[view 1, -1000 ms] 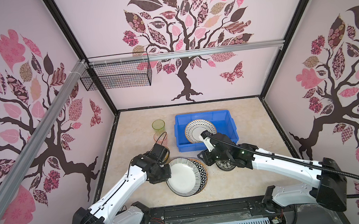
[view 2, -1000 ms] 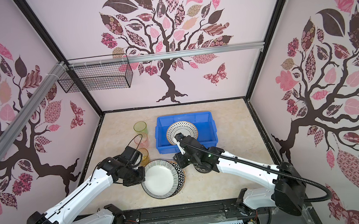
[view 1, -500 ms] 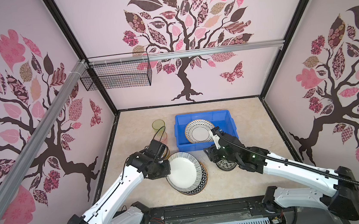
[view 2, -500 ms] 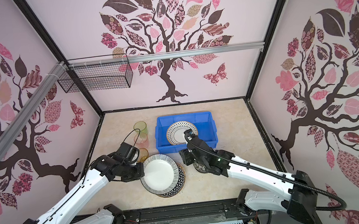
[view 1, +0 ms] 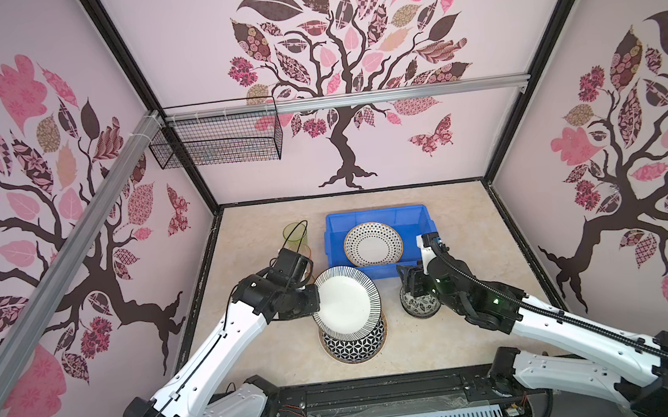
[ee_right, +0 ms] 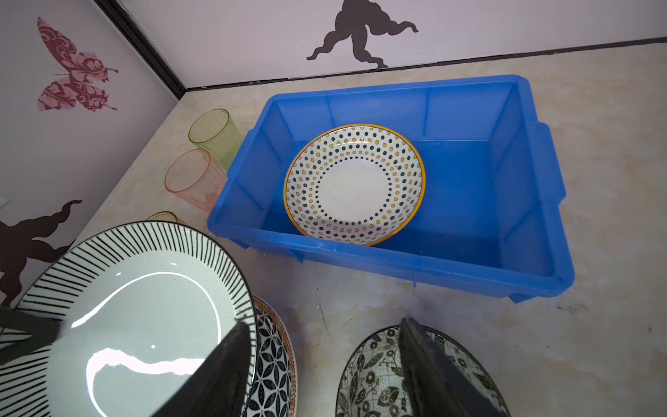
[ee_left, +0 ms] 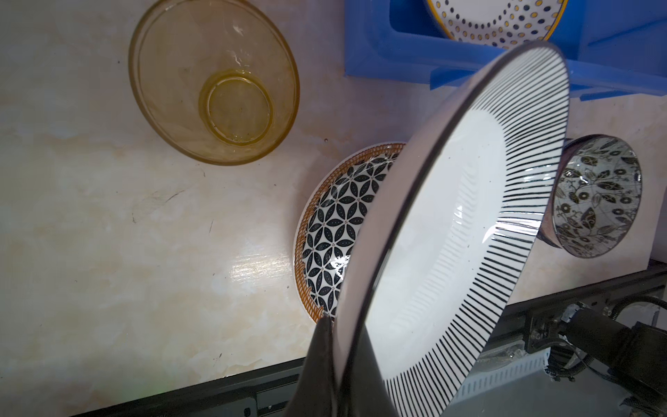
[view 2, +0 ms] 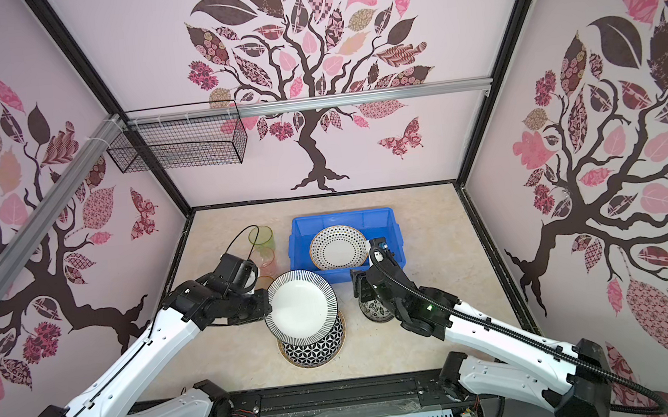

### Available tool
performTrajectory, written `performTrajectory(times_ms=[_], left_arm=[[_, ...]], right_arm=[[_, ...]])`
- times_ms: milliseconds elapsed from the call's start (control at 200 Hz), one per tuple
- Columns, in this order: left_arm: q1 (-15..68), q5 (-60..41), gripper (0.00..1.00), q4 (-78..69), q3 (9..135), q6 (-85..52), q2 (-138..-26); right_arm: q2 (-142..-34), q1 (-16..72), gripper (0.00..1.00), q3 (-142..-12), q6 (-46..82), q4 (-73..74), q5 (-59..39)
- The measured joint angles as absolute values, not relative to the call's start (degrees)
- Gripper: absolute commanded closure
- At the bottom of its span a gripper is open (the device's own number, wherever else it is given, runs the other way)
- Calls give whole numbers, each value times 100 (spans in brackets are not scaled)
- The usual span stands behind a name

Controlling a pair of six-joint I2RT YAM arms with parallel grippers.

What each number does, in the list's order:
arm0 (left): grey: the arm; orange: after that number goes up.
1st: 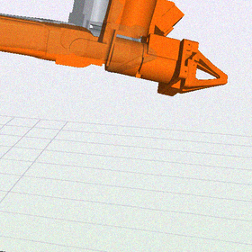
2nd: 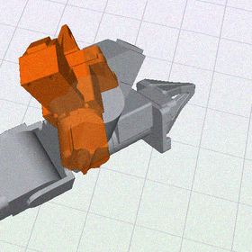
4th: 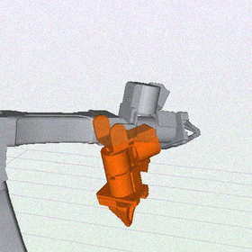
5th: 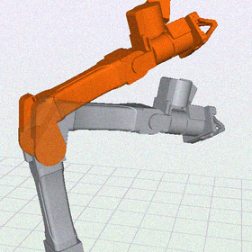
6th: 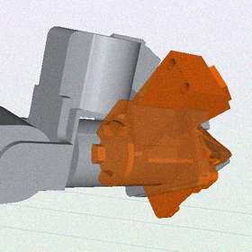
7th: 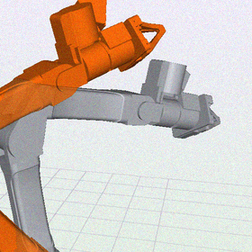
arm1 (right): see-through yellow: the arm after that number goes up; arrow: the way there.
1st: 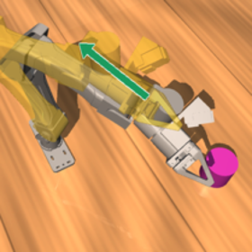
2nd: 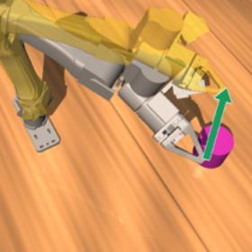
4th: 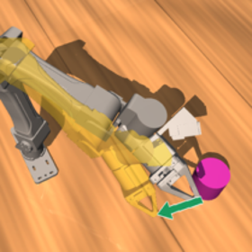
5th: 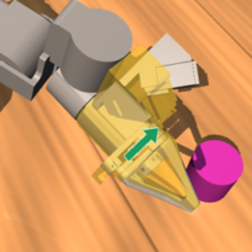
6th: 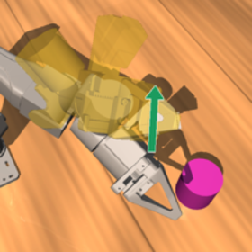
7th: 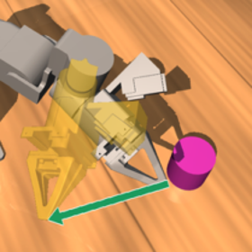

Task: Place the mixed dishes into the plastic bin
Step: 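Lift the striped plate with the left gripper while the right gripper withdraws, then carry the striped plate over the blue bin with the left gripper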

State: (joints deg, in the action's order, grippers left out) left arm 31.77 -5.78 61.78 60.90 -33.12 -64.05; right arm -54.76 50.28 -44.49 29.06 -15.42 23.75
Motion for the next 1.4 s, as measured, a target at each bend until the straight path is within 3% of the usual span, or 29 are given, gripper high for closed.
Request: performTrajectory(times_ms=[1401], left_arm=[[2519, -947, 100, 5205, 8193, -2746, -8917]], right_arm=[[-5201, 3618, 25, -4091, 2696, -1678, 2244]])
